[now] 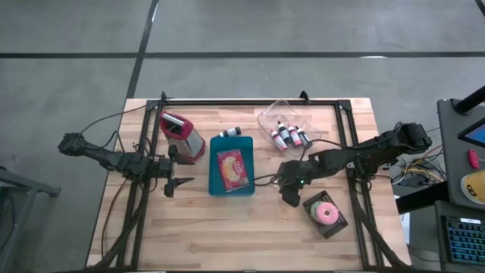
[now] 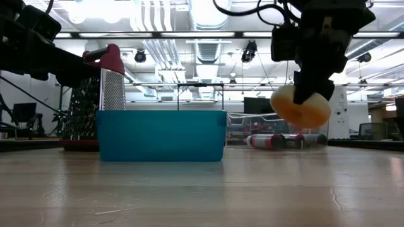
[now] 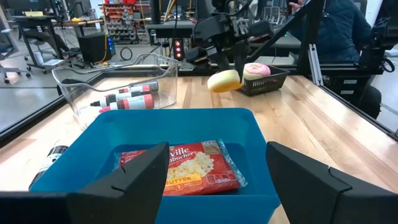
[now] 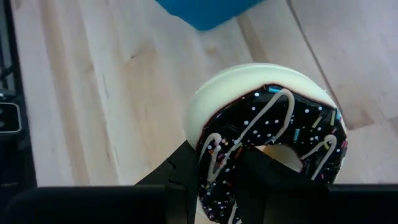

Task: Pick & Place Food Item
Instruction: Put the black donut into the black bin

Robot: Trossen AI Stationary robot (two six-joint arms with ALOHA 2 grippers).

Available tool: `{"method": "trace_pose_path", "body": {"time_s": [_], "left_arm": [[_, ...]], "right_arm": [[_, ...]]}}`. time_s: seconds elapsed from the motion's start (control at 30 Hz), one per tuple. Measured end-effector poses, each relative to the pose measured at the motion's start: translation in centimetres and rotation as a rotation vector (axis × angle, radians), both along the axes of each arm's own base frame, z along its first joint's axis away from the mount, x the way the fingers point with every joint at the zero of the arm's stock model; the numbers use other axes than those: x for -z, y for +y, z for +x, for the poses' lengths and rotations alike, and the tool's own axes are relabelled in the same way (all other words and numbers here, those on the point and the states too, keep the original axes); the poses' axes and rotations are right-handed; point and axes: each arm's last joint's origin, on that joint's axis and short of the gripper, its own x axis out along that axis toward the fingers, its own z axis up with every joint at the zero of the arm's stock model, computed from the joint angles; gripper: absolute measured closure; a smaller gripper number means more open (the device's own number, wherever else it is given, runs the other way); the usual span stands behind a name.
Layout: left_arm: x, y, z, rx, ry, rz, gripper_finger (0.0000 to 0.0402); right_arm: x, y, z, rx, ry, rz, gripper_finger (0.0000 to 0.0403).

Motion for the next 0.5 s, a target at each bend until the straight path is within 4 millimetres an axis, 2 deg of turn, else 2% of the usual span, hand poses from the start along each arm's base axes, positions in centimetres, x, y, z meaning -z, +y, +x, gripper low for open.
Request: {"method": "trace_pose_path", "body": {"time_s": [0.5], "left_arm": [[0.0,0.0,0.0,0.000,0.000,0.000,0.0126]], "right_arm": [[-1.1,0.6,1.2,-0.110,-0.200,-0.047,0.0333]]}}
